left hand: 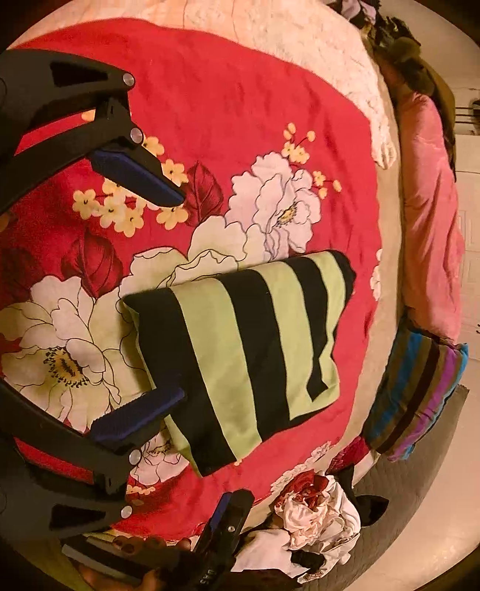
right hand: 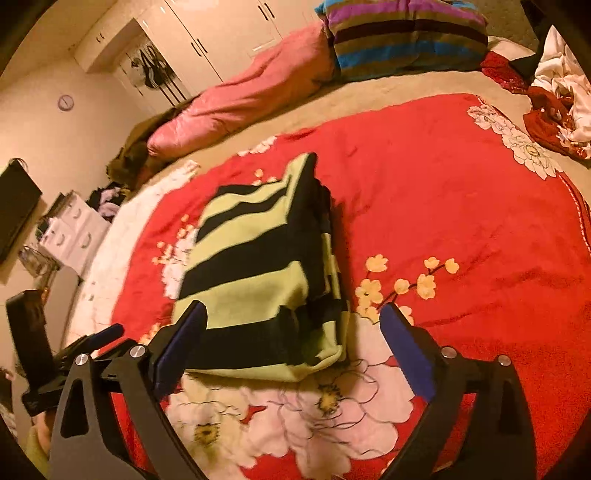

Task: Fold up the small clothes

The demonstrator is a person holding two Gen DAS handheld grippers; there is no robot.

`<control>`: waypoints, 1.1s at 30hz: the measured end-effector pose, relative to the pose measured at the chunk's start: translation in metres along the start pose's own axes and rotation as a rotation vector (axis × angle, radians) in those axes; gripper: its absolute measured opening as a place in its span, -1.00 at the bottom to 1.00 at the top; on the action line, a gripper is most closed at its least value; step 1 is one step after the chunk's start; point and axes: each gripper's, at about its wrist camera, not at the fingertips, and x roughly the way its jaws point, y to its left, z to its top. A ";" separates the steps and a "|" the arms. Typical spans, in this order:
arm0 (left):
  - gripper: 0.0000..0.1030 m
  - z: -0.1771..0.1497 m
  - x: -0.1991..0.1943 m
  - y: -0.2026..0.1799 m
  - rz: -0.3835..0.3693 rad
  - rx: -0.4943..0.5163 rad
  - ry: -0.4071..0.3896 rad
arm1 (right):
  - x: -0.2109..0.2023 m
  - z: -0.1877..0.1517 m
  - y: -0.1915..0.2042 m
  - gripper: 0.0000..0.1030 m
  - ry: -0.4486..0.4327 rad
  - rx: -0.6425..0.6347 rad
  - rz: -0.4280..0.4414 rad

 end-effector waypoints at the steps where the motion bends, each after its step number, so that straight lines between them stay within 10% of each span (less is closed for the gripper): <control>1: 0.80 0.000 -0.003 0.000 0.003 0.000 -0.005 | -0.004 0.001 0.002 0.85 -0.008 -0.008 -0.002; 20: 0.81 0.007 0.008 0.028 0.027 -0.100 0.016 | 0.016 0.016 0.002 0.87 0.020 -0.023 -0.007; 33: 0.81 0.035 0.077 0.032 -0.087 -0.196 0.120 | 0.090 0.051 -0.012 0.87 0.118 -0.055 -0.045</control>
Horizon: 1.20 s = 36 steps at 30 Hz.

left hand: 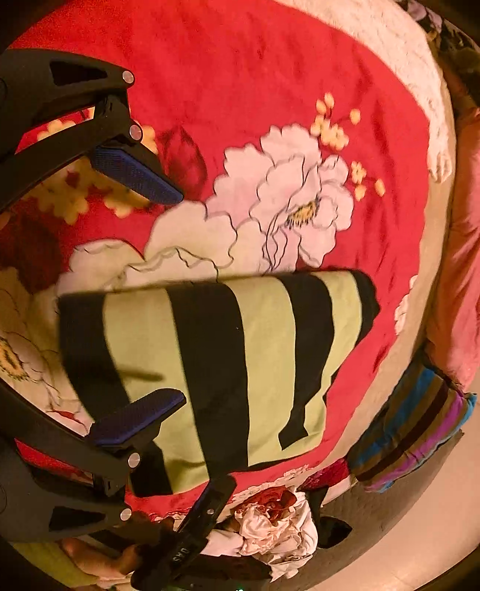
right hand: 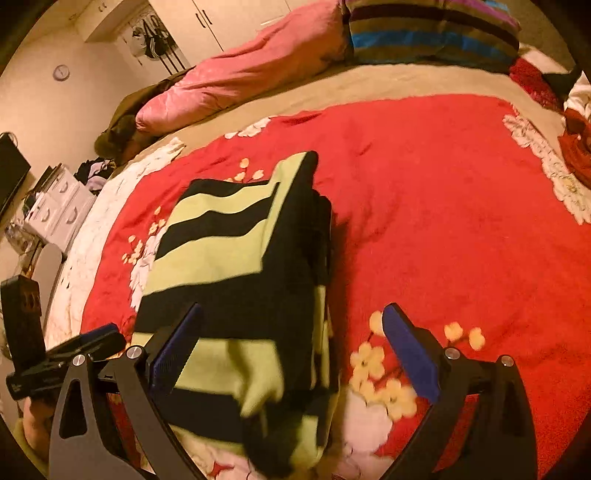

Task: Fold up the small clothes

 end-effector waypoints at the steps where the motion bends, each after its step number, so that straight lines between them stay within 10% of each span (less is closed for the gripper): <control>1: 0.81 0.002 0.004 -0.001 -0.005 0.002 0.005 | 0.004 0.003 -0.002 0.87 0.005 0.002 0.008; 17: 0.80 0.007 0.045 -0.018 -0.156 0.009 0.059 | 0.060 0.007 -0.029 0.84 0.147 0.079 0.199; 21: 0.73 0.007 0.047 -0.022 -0.157 0.008 0.059 | 0.055 0.011 -0.019 0.38 0.147 0.051 0.266; 28: 0.69 0.010 0.049 -0.024 -0.165 0.024 0.066 | 0.065 0.010 -0.022 0.72 0.151 0.079 0.230; 36: 0.30 0.008 0.040 -0.025 -0.167 0.037 0.040 | 0.046 0.012 -0.001 0.01 0.113 -0.012 0.252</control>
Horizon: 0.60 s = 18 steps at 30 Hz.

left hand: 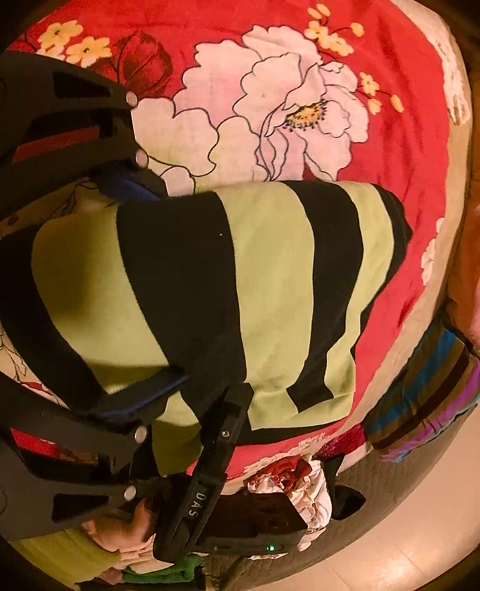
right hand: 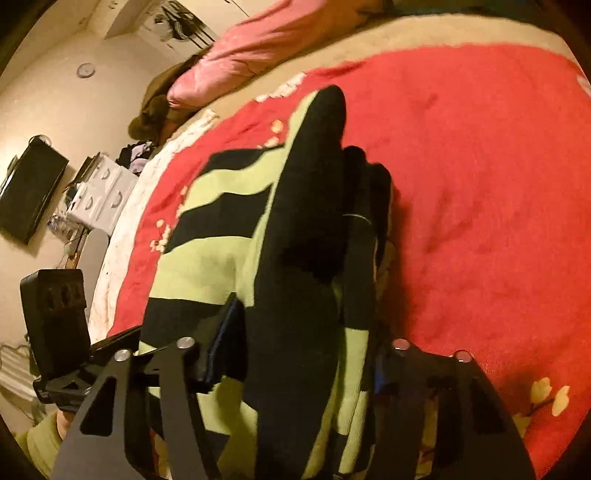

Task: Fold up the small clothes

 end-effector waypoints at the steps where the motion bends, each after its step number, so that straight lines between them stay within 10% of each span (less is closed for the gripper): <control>1: 0.21 0.000 -0.003 0.001 -0.006 -0.010 -0.004 | -0.003 -0.001 0.002 0.00 -0.008 -0.002 0.003; 18: -0.01 -0.009 -0.068 0.015 0.029 -0.017 -0.071 | -0.012 -0.017 0.069 -0.01 -0.037 -0.079 0.056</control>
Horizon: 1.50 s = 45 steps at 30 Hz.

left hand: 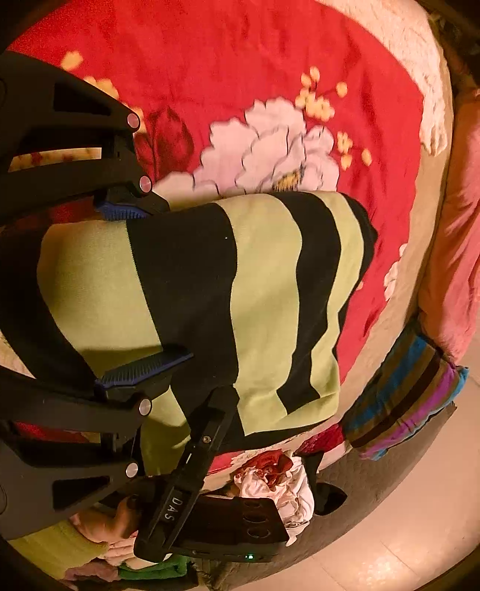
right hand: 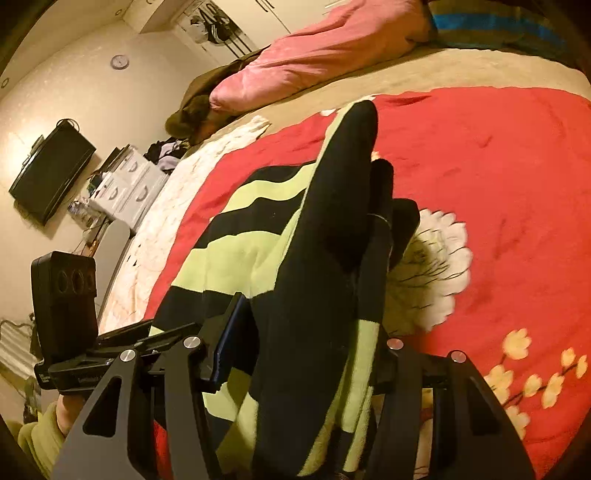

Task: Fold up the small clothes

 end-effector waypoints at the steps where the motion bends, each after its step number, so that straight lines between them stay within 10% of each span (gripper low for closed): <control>1: -0.01 -0.002 -0.004 0.002 0.003 -0.002 -0.001 | 0.000 -0.002 0.003 -0.01 0.001 0.001 0.003; 36: -0.01 -0.057 -0.038 0.036 0.049 -0.018 0.014 | 0.022 -0.053 0.047 0.00 0.073 -0.026 -0.087; 45: 0.07 -0.061 -0.033 0.046 0.096 -0.017 0.018 | 0.034 -0.063 0.035 0.40 0.113 -0.018 -0.206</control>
